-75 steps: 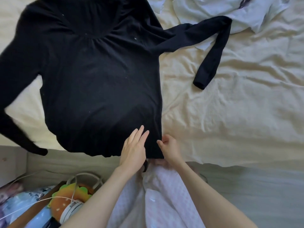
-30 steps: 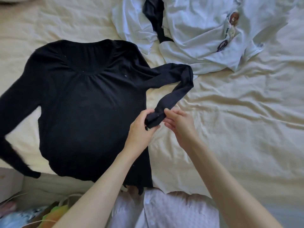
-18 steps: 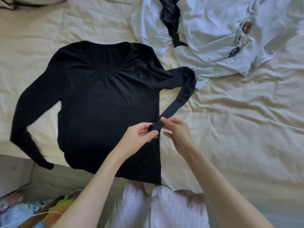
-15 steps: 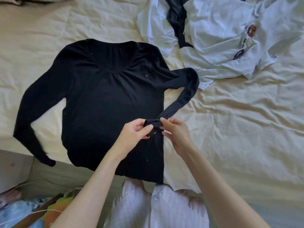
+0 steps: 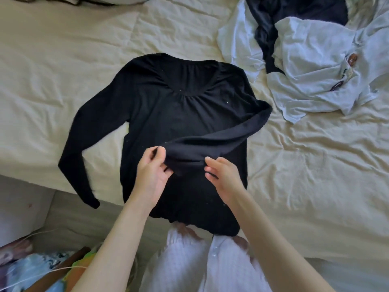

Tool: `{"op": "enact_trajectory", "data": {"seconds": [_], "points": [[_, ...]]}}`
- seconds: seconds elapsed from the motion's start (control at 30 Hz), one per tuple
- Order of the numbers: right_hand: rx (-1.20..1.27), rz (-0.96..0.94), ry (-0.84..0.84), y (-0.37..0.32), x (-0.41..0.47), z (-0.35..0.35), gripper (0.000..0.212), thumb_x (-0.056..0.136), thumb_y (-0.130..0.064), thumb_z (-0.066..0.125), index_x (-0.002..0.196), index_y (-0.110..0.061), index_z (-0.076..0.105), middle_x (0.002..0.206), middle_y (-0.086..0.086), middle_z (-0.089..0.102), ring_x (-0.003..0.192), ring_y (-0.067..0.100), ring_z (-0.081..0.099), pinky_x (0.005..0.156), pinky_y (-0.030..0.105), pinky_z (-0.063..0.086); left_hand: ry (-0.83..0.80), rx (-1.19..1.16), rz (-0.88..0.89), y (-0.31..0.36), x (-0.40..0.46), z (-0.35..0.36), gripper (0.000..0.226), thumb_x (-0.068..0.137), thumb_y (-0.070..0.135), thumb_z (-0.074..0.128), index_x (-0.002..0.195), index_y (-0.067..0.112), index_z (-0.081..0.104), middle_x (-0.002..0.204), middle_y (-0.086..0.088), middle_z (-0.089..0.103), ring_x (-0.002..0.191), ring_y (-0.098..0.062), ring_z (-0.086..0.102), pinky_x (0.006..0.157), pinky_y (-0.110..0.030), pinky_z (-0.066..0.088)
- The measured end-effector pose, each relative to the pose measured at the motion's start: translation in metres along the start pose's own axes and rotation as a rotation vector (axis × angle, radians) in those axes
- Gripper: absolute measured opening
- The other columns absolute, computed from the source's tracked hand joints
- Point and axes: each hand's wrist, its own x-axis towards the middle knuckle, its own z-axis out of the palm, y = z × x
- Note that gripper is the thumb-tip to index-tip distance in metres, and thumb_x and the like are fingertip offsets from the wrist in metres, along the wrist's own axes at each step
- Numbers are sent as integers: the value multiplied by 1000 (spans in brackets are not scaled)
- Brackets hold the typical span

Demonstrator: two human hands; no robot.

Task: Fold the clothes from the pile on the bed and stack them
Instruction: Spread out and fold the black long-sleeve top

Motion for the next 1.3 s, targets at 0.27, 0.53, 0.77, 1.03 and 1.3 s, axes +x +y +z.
{"op": "enact_trajectory", "data": {"seconds": [0.27, 0.53, 0.77, 1.03, 1.3], "points": [[-29, 231, -6, 43, 22, 39, 20, 96, -18, 52, 111, -7, 58, 119, 10, 62, 106, 22, 60, 85, 31, 48, 595, 490, -107, -8, 10, -99, 22, 100, 24, 42, 119, 14, 48, 119, -3, 55, 103, -21, 54, 93, -42, 48], [-4, 65, 301, 0, 65, -5, 35, 97, -17, 50, 129, -3, 48, 124, 14, 59, 98, 21, 60, 83, 31, 49, 371, 1124, 36, -8, 62, -67, 33, 94, 11, 48, 127, 13, 47, 132, -9, 44, 112, -23, 49, 90, -30, 41], [132, -91, 389, -58, 115, -35, 43, 98, -28, 49, 135, -5, 45, 131, 10, 55, 116, 21, 56, 97, 31, 46, -184, 1375, 261, -18, 137, 51, 33, 96, 14, 46, 128, 15, 52, 128, -1, 53, 118, -18, 49, 96, -28, 37], [519, 21, 298, -86, 148, -47, 30, 95, -39, 52, 110, -16, 63, 104, 1, 68, 93, 15, 65, 71, 28, 53, -396, 1499, 287, -38, 222, 183, 47, 93, 40, 52, 133, 16, 47, 129, -2, 54, 119, -18, 50, 96, -27, 38], [348, 137, 105, -85, 152, -39, 23, 91, -21, 61, 73, -19, 48, 77, 6, 52, 72, 19, 51, 66, 28, 40, -247, 1315, 172, -45, 257, 236, 24, 91, 24, 53, 70, 14, 47, 64, 2, 44, 60, -12, 41, 54, -23, 33]]}}
